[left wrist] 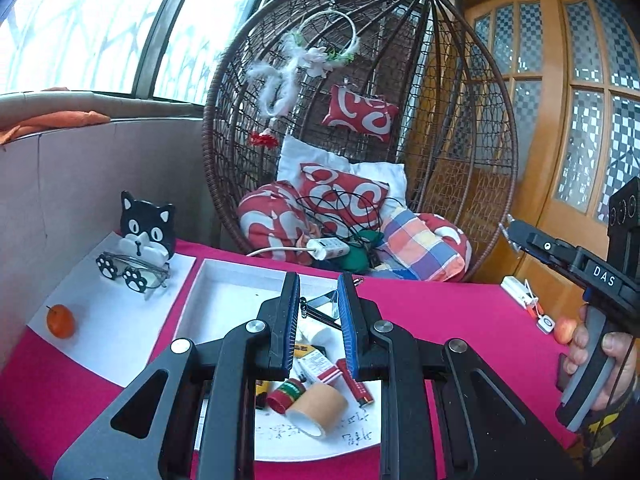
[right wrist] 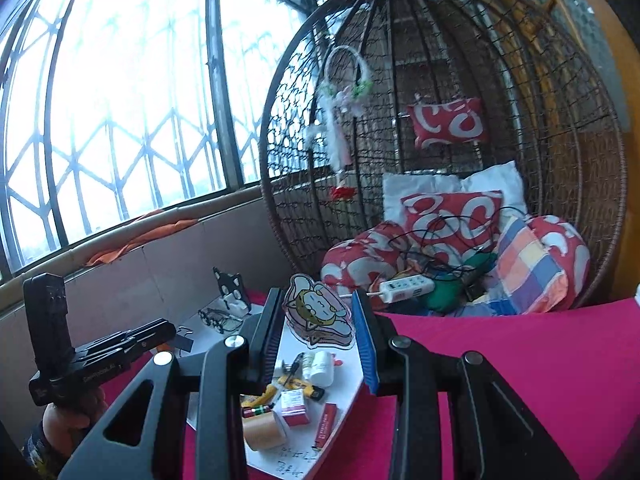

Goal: Organize rigid objects
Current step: 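Carry the binder clip and sticker badge over the white tray with both tools, then open the left tool over the tray while the right tool releases the badge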

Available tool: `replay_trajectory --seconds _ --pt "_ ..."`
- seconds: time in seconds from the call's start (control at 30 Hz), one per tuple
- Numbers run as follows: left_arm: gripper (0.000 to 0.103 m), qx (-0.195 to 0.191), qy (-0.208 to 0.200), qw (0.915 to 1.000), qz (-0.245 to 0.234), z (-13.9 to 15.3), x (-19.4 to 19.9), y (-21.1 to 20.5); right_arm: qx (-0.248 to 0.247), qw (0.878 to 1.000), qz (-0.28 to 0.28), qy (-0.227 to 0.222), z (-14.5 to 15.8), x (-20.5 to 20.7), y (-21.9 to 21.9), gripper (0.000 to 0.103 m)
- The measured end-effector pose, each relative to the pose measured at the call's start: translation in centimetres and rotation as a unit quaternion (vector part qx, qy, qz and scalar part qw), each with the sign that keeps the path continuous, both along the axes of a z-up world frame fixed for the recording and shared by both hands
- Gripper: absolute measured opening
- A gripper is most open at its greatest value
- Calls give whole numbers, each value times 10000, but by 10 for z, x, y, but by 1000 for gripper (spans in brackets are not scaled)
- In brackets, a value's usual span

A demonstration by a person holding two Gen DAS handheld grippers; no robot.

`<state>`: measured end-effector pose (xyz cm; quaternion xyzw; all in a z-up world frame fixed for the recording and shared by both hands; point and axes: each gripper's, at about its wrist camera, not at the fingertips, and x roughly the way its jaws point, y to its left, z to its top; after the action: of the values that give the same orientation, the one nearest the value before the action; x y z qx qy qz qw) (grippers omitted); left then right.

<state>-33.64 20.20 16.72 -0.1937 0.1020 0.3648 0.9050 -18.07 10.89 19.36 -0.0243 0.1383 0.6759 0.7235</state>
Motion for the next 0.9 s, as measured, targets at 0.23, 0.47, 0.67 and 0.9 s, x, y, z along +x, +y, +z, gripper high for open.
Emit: replay_trajectory --seconds 0.23,0.47,0.67,0.9 --pt "19 38 139 9997 204 2 -6 15 -96 9997 202 -57 -1 -13 22 34" --pt "19 -81 383 9988 300 -8 3 38 -262 9990 341 -75 -5 -20 49 34" --pt "19 -316 784 9960 300 -28 28 64 -652 9971 372 118 -26 -18 82 34" --pt "19 -491 1076 9926 291 -47 49 85 -1063 9918 410 574 -57 -11 114 34"
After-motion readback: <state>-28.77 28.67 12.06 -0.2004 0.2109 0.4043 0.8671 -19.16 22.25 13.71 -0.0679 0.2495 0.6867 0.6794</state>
